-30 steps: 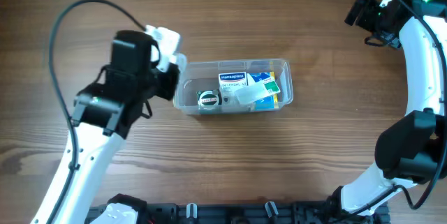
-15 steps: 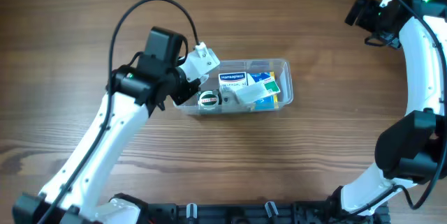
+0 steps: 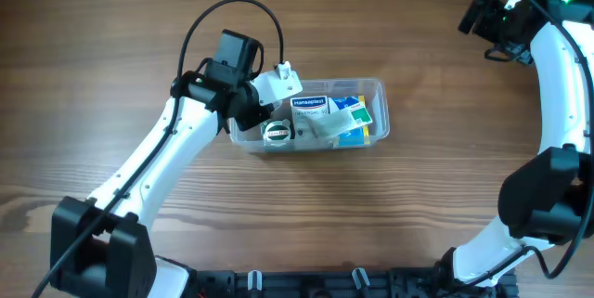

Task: Pack container
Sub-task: 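Grasp the white spray bottle and lower it into the container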

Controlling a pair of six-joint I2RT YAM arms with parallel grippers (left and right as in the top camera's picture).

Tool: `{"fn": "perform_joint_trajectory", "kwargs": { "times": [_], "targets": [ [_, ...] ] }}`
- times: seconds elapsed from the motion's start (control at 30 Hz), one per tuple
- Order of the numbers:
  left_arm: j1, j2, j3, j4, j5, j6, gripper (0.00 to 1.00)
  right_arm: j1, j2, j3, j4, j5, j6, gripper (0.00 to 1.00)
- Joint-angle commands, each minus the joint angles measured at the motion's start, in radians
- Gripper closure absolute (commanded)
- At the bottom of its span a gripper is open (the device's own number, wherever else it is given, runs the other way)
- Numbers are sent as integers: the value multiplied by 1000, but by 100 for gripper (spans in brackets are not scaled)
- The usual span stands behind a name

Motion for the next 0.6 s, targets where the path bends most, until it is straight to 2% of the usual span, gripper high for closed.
{"fn": "perform_joint_trajectory", "kwargs": {
  "times": [0.0, 0.57],
  "targets": [
    [-3, 10, 5, 23, 9, 31, 73, 3, -26, 17, 2, -5, 8, 0],
    [-3, 90, 5, 55, 29, 31, 72, 3, -26, 17, 2, -5, 7, 0]
  ]
}}
